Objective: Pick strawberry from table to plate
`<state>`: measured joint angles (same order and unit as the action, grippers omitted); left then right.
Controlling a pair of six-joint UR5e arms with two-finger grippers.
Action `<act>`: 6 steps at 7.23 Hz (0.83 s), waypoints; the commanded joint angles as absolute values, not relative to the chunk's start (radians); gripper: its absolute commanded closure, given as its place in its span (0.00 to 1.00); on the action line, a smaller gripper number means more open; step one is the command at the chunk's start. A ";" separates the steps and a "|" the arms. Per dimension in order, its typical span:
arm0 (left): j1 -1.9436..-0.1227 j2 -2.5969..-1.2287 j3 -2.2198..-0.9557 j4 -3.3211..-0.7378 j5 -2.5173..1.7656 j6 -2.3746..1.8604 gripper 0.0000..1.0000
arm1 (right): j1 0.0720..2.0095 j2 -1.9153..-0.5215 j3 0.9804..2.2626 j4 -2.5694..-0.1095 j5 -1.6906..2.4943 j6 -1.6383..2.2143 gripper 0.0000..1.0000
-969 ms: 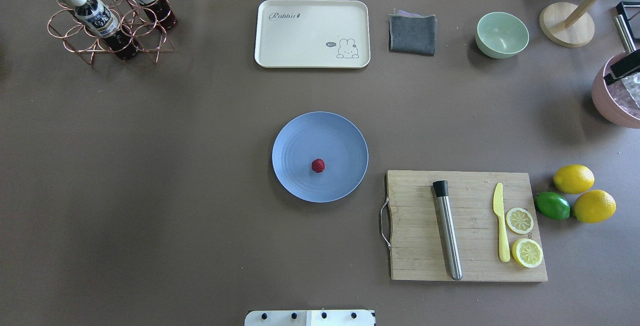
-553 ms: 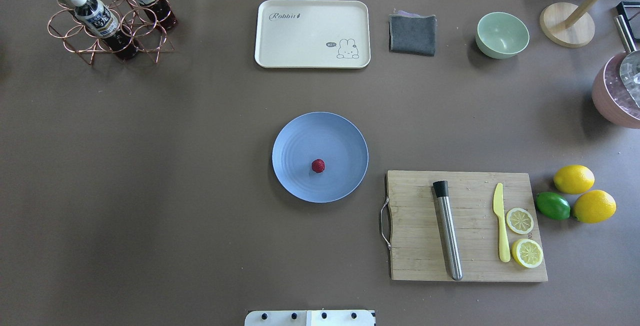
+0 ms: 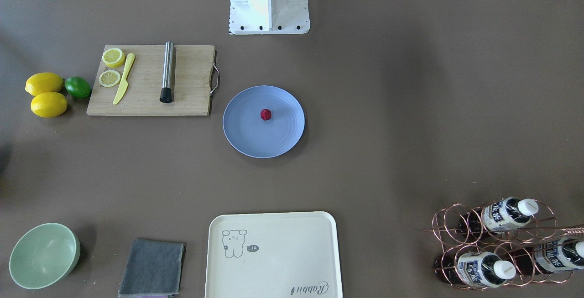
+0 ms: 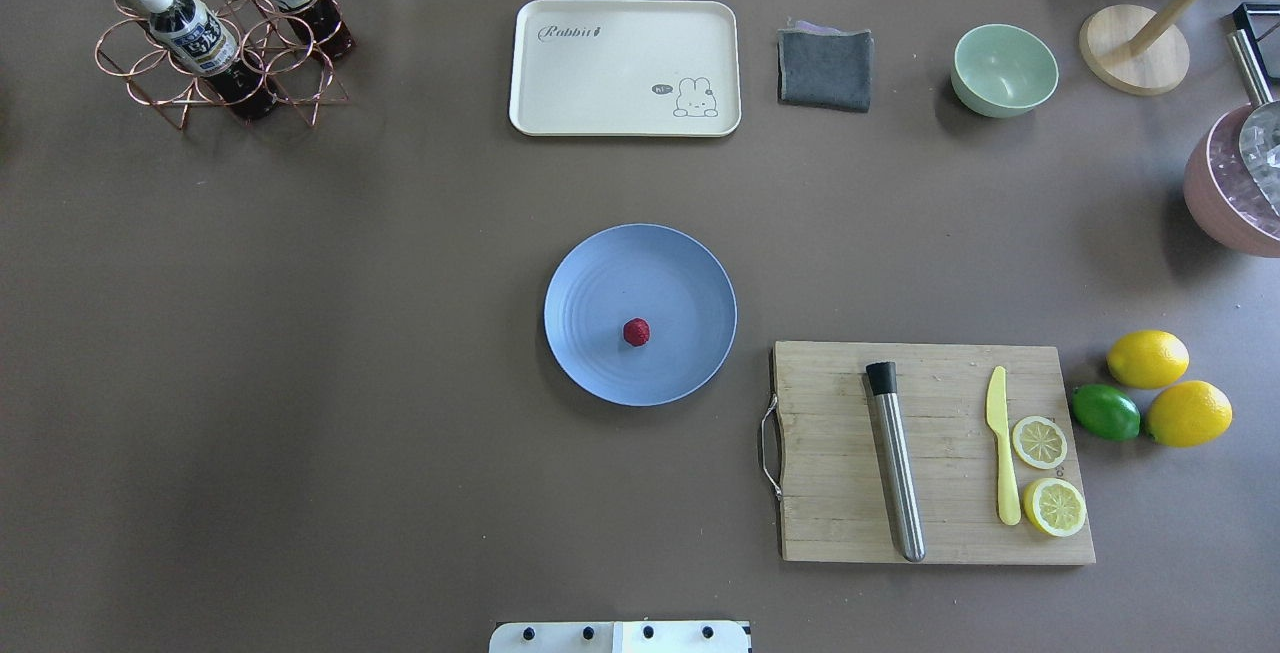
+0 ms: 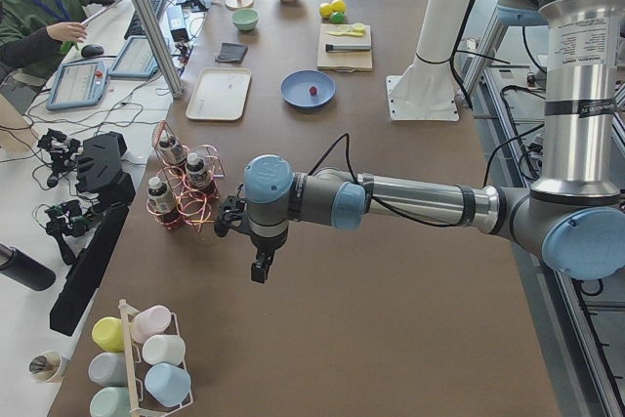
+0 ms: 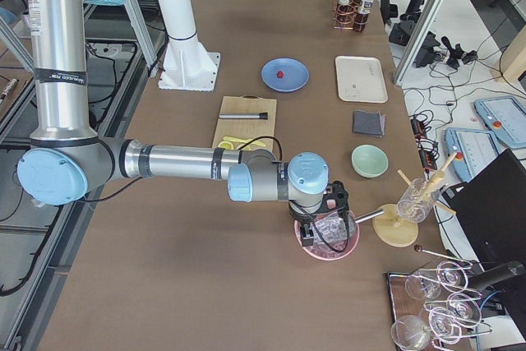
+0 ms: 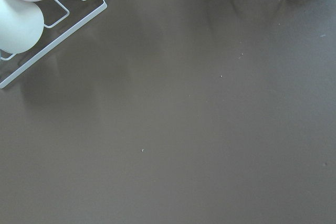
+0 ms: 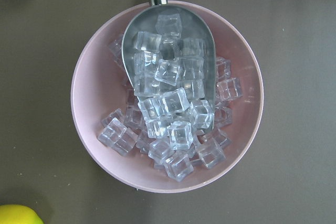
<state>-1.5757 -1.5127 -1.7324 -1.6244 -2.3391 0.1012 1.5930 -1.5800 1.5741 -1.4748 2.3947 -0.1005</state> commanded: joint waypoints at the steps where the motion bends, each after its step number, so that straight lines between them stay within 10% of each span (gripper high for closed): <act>1: -1.578 -1.513 -1.732 -1.624 -2.339 0.101 0.02 | 1.594 -1.577 1.571 -1.474 2.396 -0.097 0.00; 6: -1.605 -1.496 -1.729 -1.626 -2.335 0.101 0.02 | 1.594 -1.577 1.578 -1.476 2.405 -0.094 0.00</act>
